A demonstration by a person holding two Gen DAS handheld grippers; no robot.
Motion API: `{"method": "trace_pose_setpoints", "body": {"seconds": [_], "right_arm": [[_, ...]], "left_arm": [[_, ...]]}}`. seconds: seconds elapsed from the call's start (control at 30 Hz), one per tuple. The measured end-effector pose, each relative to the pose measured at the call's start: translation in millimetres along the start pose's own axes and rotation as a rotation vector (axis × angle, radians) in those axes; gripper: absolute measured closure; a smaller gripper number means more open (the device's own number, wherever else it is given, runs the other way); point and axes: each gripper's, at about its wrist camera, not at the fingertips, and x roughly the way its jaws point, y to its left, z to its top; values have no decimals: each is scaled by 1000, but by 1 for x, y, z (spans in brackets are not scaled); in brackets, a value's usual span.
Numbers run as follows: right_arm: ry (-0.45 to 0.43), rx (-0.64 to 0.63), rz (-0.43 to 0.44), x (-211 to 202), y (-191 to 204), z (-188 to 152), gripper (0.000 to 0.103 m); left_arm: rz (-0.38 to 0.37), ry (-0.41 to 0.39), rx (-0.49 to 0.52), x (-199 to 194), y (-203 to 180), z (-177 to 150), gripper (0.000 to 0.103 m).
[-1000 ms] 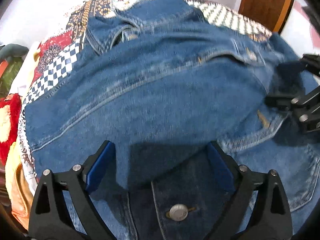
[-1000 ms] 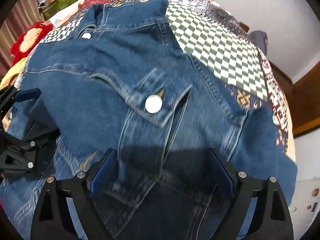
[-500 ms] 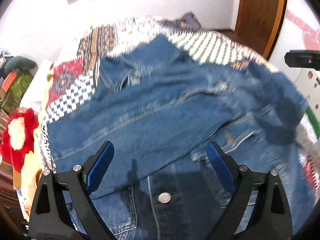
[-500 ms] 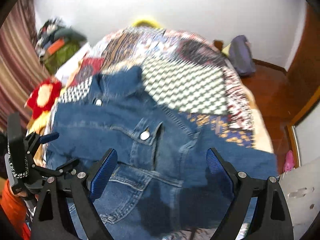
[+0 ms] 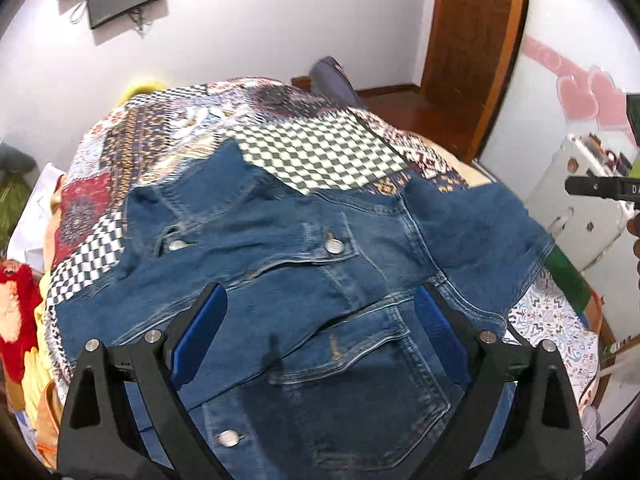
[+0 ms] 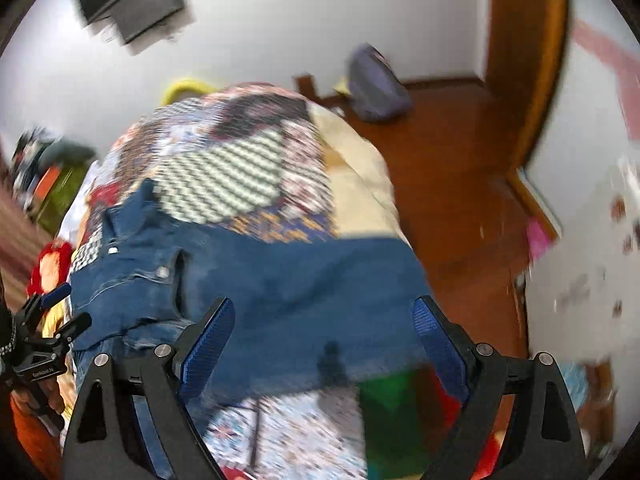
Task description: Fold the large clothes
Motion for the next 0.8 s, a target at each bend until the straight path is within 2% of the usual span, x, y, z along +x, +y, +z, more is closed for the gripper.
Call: {"method": "trace_pose_setpoints", "body": {"seconds": [0.13, 0.3, 0.4, 0.47, 0.5, 0.6, 0.7, 0.8], "right_arm": [[79, 197, 32, 23, -61, -22, 13], [145, 373, 92, 49, -110, -46, 14], [184, 434, 121, 67, -121, -57, 20], [210, 473, 153, 79, -124, -62, 29], [215, 512, 177, 86, -128, -65, 29], [180, 565, 205, 92, -133, -65, 33], [174, 572, 204, 101, -129, -60, 37], [155, 561, 161, 109, -120, -53, 45]], "left_arm": [[-37, 57, -9, 23, -15, -5, 8], [-51, 110, 1, 43, -30, -18, 8], [-45, 130, 8, 50, -33, -22, 8], [-41, 139, 9, 53, -33, -24, 8], [-41, 142, 6, 54, -33, -24, 8], [-44, 141, -15, 52, -29, -24, 8], [-53, 128, -62, 47, -22, -25, 8], [-62, 113, -111, 41, -14, -25, 8]]}}
